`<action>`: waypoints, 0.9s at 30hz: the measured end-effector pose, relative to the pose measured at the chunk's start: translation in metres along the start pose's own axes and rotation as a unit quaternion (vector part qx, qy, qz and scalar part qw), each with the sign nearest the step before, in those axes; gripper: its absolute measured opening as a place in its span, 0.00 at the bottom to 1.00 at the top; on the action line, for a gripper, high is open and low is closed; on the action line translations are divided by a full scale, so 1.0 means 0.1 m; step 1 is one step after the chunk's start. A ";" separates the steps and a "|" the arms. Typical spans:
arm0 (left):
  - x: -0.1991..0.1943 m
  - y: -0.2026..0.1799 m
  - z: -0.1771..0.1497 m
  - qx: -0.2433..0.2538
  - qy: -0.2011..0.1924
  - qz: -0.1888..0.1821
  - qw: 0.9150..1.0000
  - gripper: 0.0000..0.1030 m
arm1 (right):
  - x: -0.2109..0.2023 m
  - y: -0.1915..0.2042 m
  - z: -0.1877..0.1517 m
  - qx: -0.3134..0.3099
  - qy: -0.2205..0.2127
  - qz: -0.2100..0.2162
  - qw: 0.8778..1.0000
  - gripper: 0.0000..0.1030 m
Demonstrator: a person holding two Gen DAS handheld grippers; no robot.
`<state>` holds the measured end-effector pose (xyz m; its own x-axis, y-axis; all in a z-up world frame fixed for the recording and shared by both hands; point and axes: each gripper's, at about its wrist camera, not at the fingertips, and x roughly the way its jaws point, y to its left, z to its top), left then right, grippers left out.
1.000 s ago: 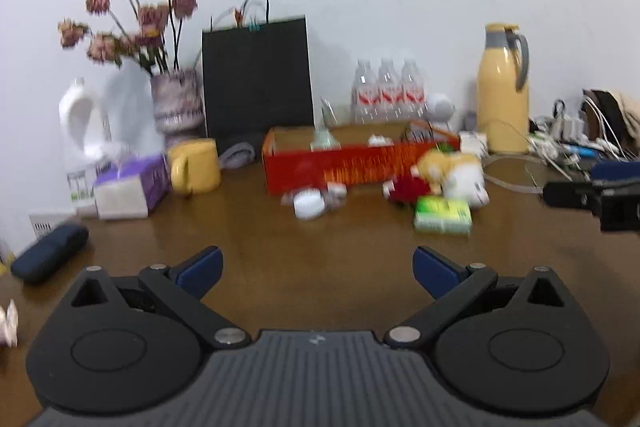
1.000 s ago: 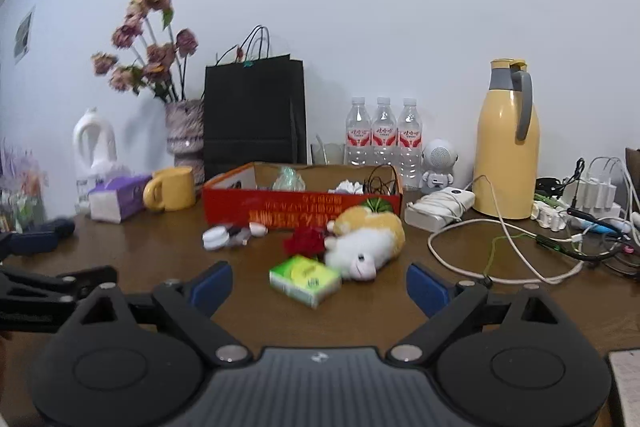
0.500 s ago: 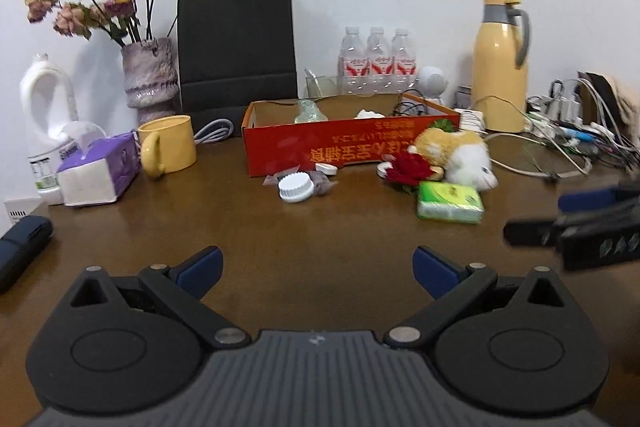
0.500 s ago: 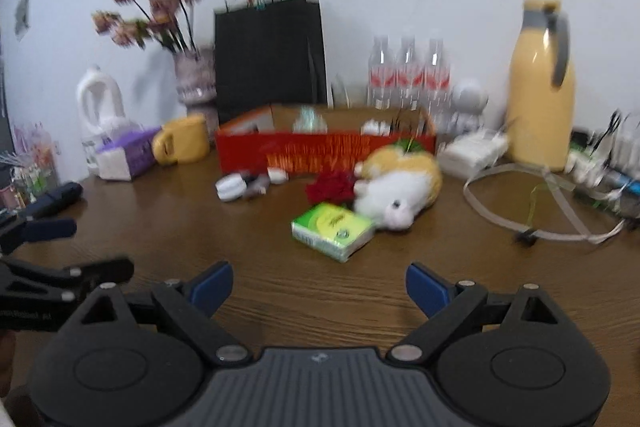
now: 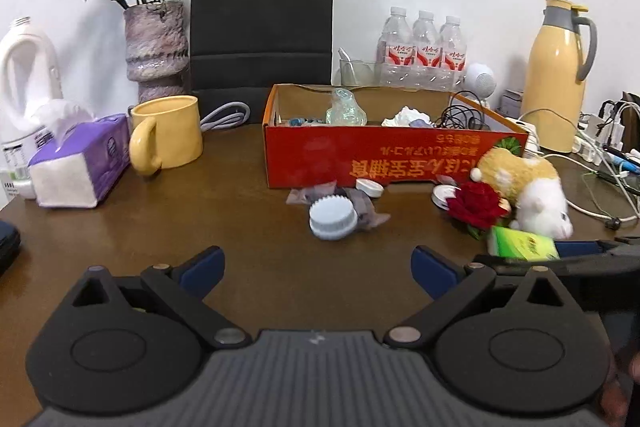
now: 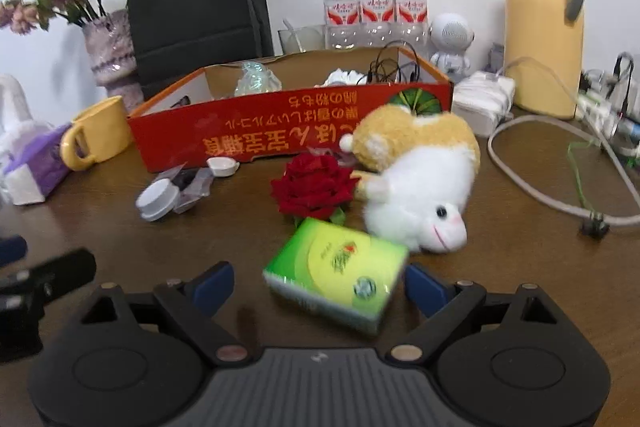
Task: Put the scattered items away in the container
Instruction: 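Grasp the white round lid with the left gripper while the right grasps the green tissue pack, then lift the lid and tissue pack and carry them over the cardboard box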
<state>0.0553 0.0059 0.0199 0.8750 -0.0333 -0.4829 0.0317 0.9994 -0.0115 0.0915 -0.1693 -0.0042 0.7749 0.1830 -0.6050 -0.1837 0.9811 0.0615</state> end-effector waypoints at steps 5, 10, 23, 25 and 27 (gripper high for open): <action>0.35 -0.06 0.18 0.036 0.016 -0.029 0.999 0.74 | 0.07 0.03 0.05 -0.022 0.005 0.005 1.000 0.69; 0.70 -0.10 0.32 0.033 0.036 -0.052 0.997 0.72 | 0.01 -0.05 0.02 -0.019 -0.001 0.058 0.998 0.68; 0.94 0.11 0.33 -0.059 0.067 -0.051 0.995 0.39 | -0.01 -0.04 0.01 -0.028 -0.009 0.103 0.994 0.68; 0.88 0.13 0.33 -0.067 0.062 -0.048 0.995 0.39 | -0.04 -0.02 0.00 -0.037 -0.014 0.100 0.994 0.68; 0.76 0.14 0.32 -0.072 0.050 -0.048 0.995 0.39 | -0.11 -0.01 0.00 -0.042 -0.021 0.102 0.994 0.68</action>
<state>0.1376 0.0173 0.0112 0.8186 -0.1356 -0.5582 0.0377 0.9823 -0.1833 0.0835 -0.1726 0.0020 0.7402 0.3821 -0.5533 -0.3878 0.9148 0.1129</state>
